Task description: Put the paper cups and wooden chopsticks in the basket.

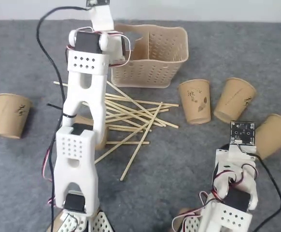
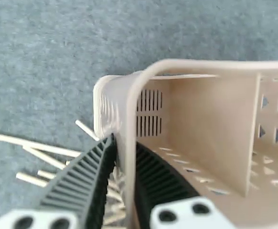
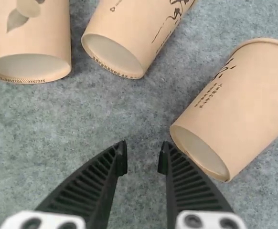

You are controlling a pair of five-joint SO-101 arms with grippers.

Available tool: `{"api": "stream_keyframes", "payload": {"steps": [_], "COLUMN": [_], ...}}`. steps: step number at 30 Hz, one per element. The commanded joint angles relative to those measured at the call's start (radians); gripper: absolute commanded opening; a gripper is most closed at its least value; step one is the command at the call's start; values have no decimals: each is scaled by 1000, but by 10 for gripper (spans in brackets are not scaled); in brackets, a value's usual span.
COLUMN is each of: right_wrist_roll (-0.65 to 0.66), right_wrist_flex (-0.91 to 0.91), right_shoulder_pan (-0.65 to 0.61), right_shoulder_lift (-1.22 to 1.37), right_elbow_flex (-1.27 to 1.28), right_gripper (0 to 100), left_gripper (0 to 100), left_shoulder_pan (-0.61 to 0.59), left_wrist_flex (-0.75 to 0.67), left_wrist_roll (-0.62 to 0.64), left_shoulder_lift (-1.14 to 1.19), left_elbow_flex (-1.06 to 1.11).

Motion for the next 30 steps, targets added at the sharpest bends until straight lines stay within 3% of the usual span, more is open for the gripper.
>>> {"api": "stream_keyframes", "payload": {"steps": [1, 8, 19, 24, 30], "right_wrist_roll": [14, 14, 12, 11, 11], "right_wrist_flex": [-15, -10, -10, -15, -16], "right_shoulder_pan": [8, 10, 7, 7, 7], "right_shoulder_lift": [-16, -16, -16, -16, -16], "right_elbow_flex": [-15, -17, -17, -15, -15], "right_gripper": [122, 122, 122, 122, 122], "left_gripper": [11, 11, 12, 13, 23], "left_shoulder_pan": [-2, -84, -109, -80, 2], "left_wrist_flex": [29, 21, -132, -129, -21], "left_wrist_roll": [14, 20, -15, -25, -107], "left_shoulder_lift": [-150, -58, 58, 63, 74], "left_elbow_flex": [62, 65, 45, -50, -42]}}
